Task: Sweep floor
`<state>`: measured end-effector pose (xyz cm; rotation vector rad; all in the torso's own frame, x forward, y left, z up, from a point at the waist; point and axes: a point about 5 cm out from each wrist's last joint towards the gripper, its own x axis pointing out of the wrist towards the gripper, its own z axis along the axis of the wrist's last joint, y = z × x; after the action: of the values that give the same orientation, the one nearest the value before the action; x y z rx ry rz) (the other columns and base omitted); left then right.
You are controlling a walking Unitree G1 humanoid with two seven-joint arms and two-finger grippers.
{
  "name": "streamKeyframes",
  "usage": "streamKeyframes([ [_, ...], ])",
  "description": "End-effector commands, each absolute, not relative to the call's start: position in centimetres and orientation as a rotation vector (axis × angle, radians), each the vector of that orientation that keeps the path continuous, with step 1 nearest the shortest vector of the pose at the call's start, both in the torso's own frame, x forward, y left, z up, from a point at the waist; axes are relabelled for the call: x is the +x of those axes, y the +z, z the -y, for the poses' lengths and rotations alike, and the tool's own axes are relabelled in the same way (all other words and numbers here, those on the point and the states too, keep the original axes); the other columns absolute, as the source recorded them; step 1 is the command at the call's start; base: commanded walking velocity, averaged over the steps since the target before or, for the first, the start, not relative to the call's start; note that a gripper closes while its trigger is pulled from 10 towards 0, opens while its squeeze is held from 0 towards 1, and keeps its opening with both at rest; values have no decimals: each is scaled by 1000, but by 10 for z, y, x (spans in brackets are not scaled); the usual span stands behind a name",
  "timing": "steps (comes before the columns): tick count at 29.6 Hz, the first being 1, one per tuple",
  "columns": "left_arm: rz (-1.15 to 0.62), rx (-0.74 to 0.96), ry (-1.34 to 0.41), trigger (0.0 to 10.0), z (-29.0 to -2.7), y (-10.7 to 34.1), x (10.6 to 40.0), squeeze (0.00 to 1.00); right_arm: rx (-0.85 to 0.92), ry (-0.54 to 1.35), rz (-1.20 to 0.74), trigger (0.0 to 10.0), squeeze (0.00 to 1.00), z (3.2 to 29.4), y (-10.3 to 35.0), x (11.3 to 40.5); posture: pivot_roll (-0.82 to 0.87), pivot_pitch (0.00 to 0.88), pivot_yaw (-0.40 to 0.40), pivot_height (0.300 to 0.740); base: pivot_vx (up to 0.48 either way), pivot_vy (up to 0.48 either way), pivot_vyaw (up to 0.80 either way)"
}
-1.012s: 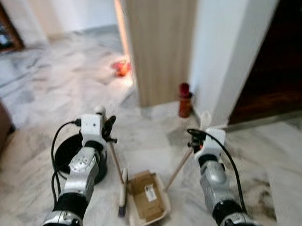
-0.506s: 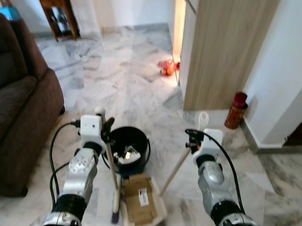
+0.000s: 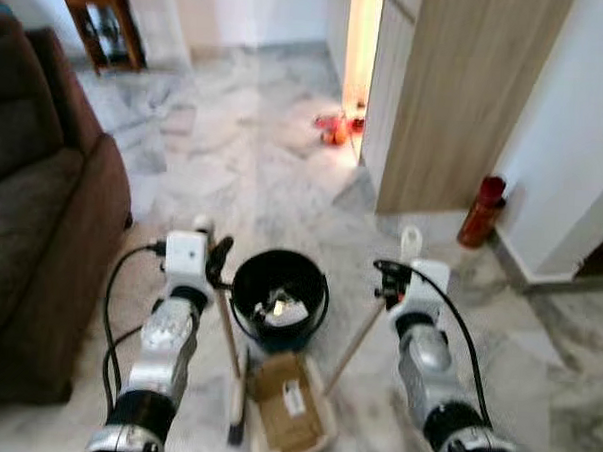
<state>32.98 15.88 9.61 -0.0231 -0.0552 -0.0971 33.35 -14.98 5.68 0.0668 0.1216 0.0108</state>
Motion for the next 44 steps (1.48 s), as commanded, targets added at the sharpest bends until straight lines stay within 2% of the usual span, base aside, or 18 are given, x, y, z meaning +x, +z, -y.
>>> streamKeyframes([
  [1, 109, 0, -98, 10000, -161, 108, 332, 0, 91, 20, -76, 10000, 0, 144, 68, 340, 58, 0, 50, 740, 0, 0, 0],
  [14, 125, 96, -68, 10000, -172, 107, 325, 0, 82, 22, -77, 10000, 0, 144, 67, 339, 66, 0, 50, 740, 0, 0, 0],
  [28, 106, 216, 48, 10000, -208, 97, 297, 0, 30, 27, -39, 10000, 0, 152, 63, 327, 75, 0, 53, 740, 0, 0, 0],
  [34, 104, 223, 60, 10000, -210, 98, 300, 0, 23, 18, 36, 10000, 0, 157, 73, 322, 63, 0, 61, 740, 0, 0, 0],
  [44, 102, 220, 47, 10000, -207, 99, 302, 0, 21, 79, 119, 10000, 0, 143, 90, 306, 60, 0, 65, 740, 0, 0, 0],
])
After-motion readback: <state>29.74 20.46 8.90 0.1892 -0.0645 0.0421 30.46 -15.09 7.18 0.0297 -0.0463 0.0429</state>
